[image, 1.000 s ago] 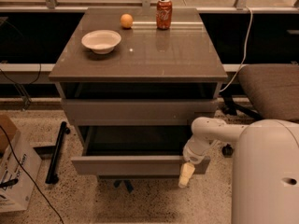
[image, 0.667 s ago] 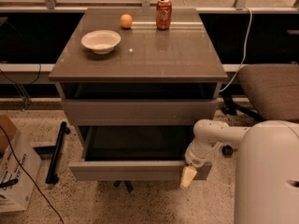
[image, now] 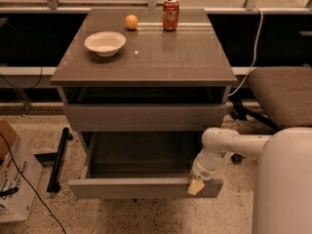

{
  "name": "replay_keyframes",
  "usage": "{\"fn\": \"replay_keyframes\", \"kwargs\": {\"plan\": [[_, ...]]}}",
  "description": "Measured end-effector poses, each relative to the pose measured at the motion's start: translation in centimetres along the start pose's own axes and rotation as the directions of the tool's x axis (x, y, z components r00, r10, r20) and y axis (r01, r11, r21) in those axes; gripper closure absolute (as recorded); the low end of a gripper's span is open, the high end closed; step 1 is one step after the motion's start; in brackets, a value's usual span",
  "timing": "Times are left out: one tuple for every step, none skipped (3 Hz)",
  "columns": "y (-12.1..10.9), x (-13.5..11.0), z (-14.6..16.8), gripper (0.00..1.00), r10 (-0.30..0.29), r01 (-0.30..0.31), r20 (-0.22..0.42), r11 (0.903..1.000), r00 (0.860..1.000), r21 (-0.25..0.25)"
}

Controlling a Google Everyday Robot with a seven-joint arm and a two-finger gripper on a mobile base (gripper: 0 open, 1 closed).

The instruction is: Open middle drawer

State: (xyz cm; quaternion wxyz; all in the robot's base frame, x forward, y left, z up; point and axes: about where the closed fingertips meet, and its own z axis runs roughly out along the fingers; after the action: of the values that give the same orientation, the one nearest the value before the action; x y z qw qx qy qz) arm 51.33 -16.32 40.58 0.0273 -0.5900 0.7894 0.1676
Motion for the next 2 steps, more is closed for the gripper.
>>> {"fn": "replay_keyframes", "kwargs": {"plan": [[3.21,0.26,-0.15,0.59,0.031,-0.031,0.0,0.9992,1.0,-0.025],[3.9,0.35,-0.1,0.36,0.043,-0.043,0.003,0.9986,0.999,-0.031]]}}
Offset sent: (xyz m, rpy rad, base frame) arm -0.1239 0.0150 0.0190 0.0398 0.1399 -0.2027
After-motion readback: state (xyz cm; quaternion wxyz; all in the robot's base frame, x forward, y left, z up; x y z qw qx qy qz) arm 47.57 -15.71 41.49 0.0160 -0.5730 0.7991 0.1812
